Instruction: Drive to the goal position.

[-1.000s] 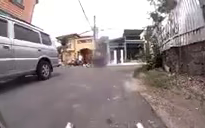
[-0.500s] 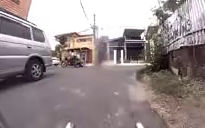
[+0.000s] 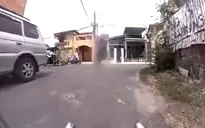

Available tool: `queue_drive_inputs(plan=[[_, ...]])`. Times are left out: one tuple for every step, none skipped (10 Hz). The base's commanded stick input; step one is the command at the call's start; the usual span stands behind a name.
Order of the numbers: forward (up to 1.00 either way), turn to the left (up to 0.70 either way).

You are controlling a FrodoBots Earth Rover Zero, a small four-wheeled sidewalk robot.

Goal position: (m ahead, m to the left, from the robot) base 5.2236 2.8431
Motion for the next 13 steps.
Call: queue_drive_inputs(plan=[[0.06, 0.0], [0.05, 0.0], [0.05, 0.0], [0.06, 0.0], [0.67, 0.03], [0.87, 0.04], [1.0, 0.04], [1.0, 0.04], [1.0, 0.04], [0.99, 0.03], [0.99, 0.03], [0.99, 0.03], [0.98, 0.03]])
